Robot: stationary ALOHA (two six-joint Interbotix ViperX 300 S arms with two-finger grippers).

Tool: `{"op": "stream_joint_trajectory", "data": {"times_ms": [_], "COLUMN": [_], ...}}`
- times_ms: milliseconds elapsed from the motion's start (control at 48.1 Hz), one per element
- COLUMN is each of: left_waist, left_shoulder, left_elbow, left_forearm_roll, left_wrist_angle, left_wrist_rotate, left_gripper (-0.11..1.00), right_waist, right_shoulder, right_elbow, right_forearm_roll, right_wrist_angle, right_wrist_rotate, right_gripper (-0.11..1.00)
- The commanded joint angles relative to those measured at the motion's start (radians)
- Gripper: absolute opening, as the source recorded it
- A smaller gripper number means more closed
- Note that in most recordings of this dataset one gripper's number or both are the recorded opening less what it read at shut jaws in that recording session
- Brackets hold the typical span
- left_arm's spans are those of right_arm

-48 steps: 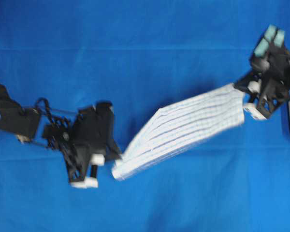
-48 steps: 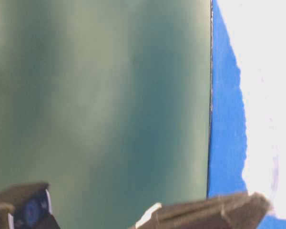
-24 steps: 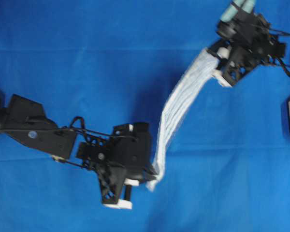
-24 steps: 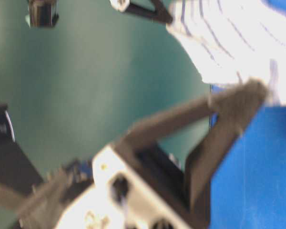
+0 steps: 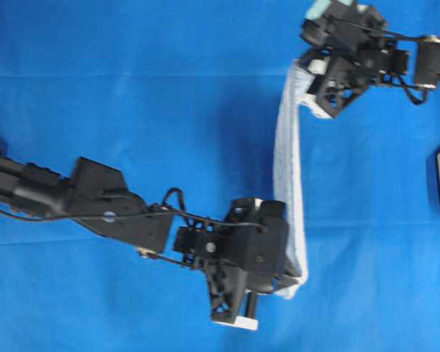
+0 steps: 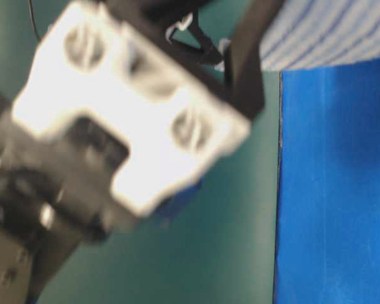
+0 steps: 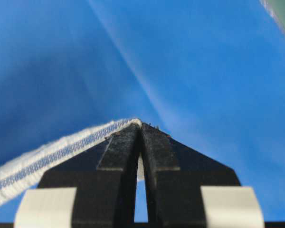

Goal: Fold the blue towel.
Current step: 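Lift the strip and rotate it vertical, right gripper moving to the top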

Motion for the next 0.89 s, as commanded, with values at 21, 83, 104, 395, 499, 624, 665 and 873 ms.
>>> {"op": "stream_joint_trajectory", "data": {"times_ms": [21,83,104,395,499,624,665,873], "left_waist": [0.008,0.012,0.014,0.02,0.021,0.014,0.012,0.003], "left_shoulder": [0.023,0.041,0.048,0.029,0.003,-0.035,-0.049,-0.1], "left_elbow": [-0.077,-0.094,-0.098,-0.021,0.044,0.147,0.181,0.325], "left_forearm_roll": [0.002,0.002,0.002,-0.005,-0.008,-0.006,-0.008,-0.008], "left_wrist_angle": [-0.038,-0.038,-0.038,-0.044,-0.049,-0.087,-0.109,-0.201], "left_wrist_rotate": [0.032,0.041,0.041,0.028,0.009,-0.043,-0.061,-0.143], "left_gripper": [0.03,0.03,0.03,0.03,0.03,0.03,0.03,0.03], "right_waist": [-0.008,-0.008,-0.008,-0.008,-0.008,-0.003,-0.002,0.011], "right_shoulder": [-0.086,-0.118,-0.127,-0.034,0.069,0.176,0.209,0.318], "right_elbow": [0.037,0.06,0.066,0.051,0.006,-0.055,-0.075,-0.169], "right_forearm_roll": [-0.003,-0.003,-0.003,0.0,0.0,-0.002,-0.002,-0.002], "right_wrist_angle": [0.003,0.003,0.003,-0.064,-0.123,-0.173,-0.184,-0.202], "right_wrist_rotate": [0.012,0.015,0.015,0.008,0.002,-0.002,-0.003,-0.026], "right_gripper": [0.02,0.02,0.02,0.02,0.02,0.02,0.02,0.02]}}
